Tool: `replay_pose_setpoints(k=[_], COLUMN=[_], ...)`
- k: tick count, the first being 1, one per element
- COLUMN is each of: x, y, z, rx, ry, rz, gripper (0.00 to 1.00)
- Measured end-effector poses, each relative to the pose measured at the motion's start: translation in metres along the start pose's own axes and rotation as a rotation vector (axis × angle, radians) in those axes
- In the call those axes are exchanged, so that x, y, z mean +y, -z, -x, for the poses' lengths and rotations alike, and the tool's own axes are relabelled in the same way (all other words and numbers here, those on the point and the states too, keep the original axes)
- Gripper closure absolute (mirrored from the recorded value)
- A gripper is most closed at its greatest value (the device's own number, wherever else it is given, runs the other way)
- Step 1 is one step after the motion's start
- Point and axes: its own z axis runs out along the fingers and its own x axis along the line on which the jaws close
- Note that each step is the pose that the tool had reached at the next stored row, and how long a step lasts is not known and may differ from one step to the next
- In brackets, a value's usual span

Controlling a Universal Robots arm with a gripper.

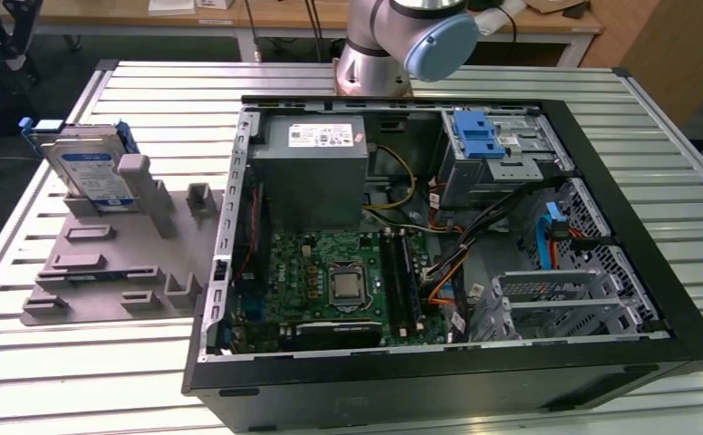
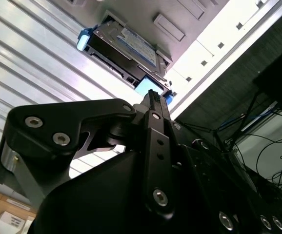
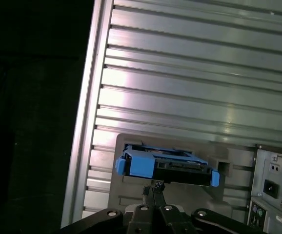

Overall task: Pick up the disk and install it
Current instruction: 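Pick up the disk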

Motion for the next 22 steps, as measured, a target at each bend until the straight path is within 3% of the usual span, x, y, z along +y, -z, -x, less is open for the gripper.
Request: replay_pose_setpoints(k=[9, 22], x=[0.0000, 0.0000], y=[0.0000, 0.0000], z=[0.0000, 0.0000], rx=[0.0017, 0.0030], ry=[0.059, 0.105], rz=[0.0015, 0.0027], gripper=[0.89, 0.89])
